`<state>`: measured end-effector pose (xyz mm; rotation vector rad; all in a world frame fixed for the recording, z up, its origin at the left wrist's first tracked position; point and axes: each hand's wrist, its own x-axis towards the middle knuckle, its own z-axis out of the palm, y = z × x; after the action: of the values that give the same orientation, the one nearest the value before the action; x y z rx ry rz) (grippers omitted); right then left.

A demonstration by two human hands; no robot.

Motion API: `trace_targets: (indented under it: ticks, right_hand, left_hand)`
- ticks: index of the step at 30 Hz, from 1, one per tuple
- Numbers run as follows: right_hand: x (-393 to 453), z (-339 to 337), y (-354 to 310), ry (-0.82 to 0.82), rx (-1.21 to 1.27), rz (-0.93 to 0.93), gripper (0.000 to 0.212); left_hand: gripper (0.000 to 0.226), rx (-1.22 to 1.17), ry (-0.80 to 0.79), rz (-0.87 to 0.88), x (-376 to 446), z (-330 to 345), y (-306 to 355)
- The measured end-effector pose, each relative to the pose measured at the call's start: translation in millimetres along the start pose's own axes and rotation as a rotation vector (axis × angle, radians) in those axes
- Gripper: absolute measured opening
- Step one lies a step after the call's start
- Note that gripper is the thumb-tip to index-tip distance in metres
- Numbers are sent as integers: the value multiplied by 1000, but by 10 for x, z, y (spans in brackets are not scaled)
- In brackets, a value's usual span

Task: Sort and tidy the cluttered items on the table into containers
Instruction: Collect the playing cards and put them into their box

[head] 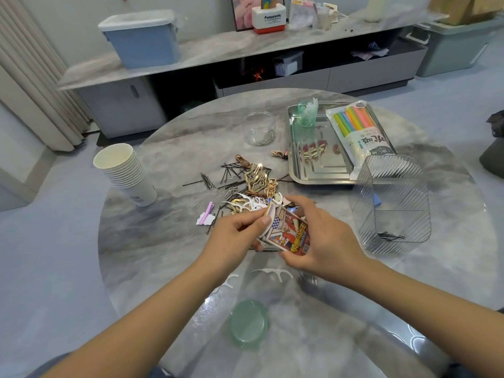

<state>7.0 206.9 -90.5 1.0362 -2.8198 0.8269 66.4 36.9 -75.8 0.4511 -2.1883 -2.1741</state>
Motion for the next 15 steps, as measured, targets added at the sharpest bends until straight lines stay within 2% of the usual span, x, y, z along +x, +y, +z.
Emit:
trace_targets:
  ticks: [5, 9, 15]
  right_hand:
    - [1, 43, -14, 115, -122, -68, 72]
    - [9, 42, -29, 128, -190, -66, 74]
    - [-14, 49, -41, 74, -40, -16, 79]
  left_hand:
    - [15, 57, 55, 76, -28, 47, 3]
    - [22, 120, 84, 112, -44, 56, -17]
    - [22, -110, 26, -67, -54, 69, 48]
